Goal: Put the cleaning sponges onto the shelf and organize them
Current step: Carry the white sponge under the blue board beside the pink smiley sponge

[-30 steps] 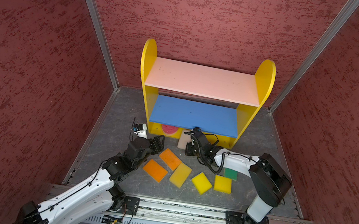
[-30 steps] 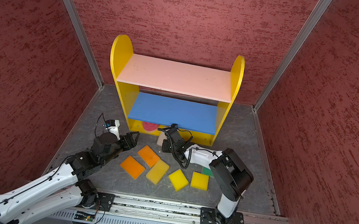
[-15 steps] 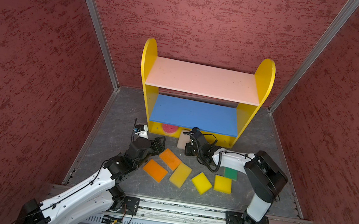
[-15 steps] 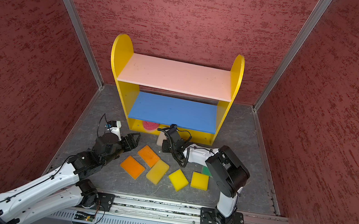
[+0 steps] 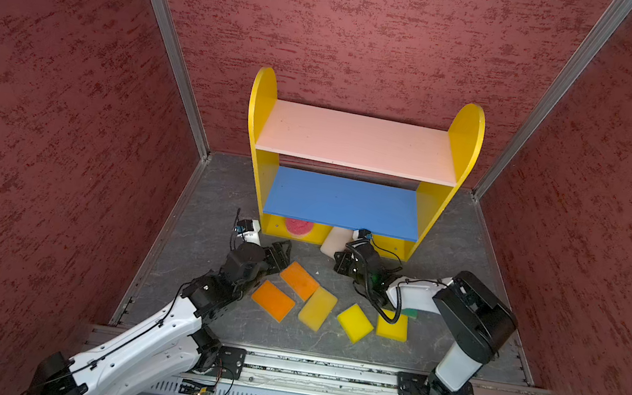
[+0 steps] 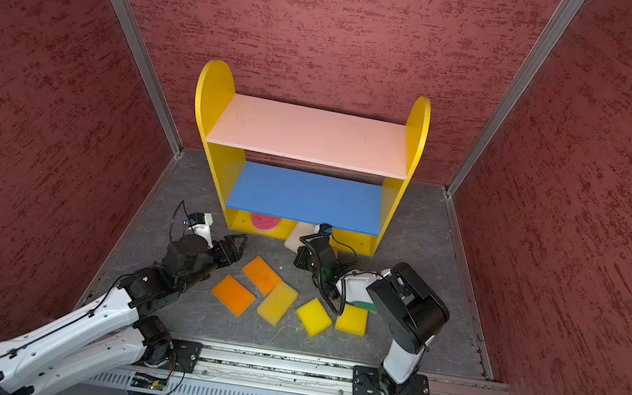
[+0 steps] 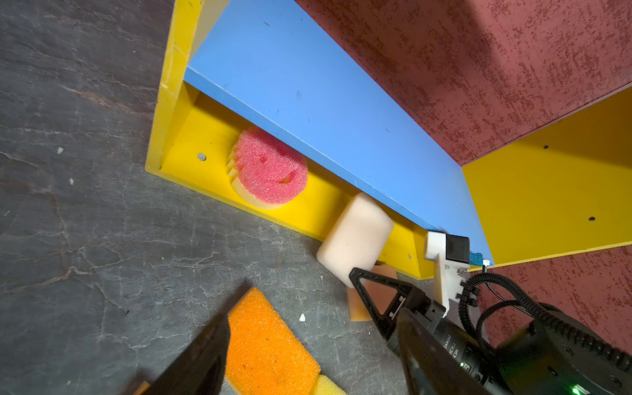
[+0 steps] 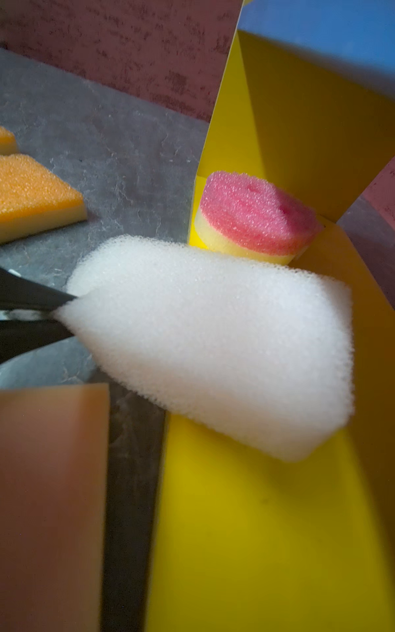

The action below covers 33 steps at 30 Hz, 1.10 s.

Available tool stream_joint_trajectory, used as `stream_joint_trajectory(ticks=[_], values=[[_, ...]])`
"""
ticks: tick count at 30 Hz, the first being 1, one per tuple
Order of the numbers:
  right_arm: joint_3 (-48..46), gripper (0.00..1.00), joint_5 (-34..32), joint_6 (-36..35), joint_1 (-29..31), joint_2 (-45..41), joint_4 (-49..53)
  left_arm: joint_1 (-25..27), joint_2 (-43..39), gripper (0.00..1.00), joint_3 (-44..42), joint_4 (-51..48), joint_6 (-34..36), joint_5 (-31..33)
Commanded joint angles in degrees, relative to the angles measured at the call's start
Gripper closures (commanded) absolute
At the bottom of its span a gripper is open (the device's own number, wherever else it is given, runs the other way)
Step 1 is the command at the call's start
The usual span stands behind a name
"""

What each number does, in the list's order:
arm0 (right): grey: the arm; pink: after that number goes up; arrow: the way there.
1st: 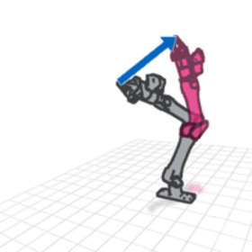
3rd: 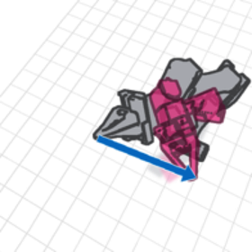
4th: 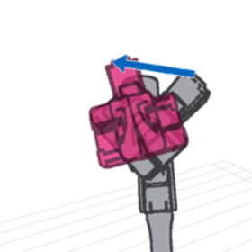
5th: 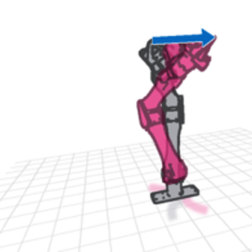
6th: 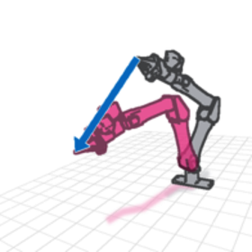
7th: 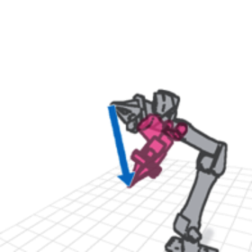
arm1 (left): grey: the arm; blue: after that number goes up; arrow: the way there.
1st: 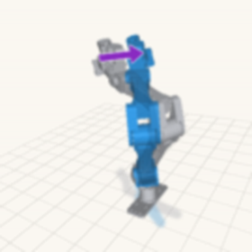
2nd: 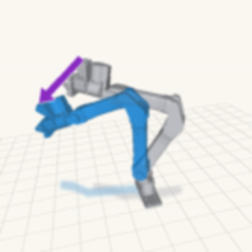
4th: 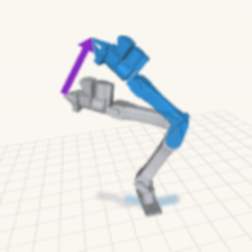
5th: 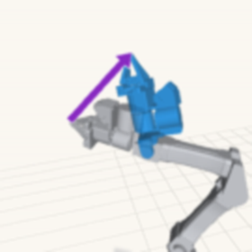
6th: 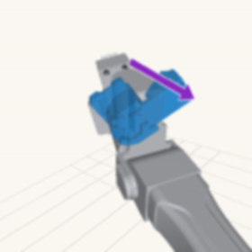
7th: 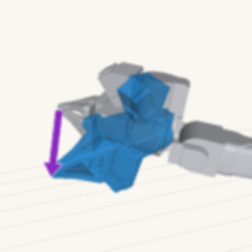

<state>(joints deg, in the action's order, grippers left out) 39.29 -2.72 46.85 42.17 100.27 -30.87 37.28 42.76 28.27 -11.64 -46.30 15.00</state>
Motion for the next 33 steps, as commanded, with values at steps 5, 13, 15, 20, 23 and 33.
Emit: stream_joint_trajectory(ticks=[5,13,15,20,23,33], values=[[-2.4,0.92,-0.4,18.1,0.0,2.6,-17.4,-0.1,-0.1,0.23,-0.2,-0.1,-0.2,-0.8],[-1.1,0.92,-6.2,28.9,1.9,6.5,-16.9,-0.1,-0.9,0.23,-0.7,-0.6,-0.5,-0.6],[-0.8,0.92,-8.1,29.9,2.3,6.8,-16.3,-0.1,-1.2,0.23,-0.7,-1.0,-0.5,-0.4],[-0.3,0.92,-13.0,32.6,2.4,7.4,-14.9,-0.2,-2.1,0.23,-0.9,-1.4,-0.3,-0.2],[1.5,0.88,-14.5,32.6,2.3,8.1,-12.8,-0.2,-2.2,0.22,-1.1,-1.4,-0.3,-0.1],[7.2,0.69,-15.7,32.8,2.9,13.0,-9.9,-0.2,-2.4,0.21,-1.3,-1.9,-0.3,-0.2]])
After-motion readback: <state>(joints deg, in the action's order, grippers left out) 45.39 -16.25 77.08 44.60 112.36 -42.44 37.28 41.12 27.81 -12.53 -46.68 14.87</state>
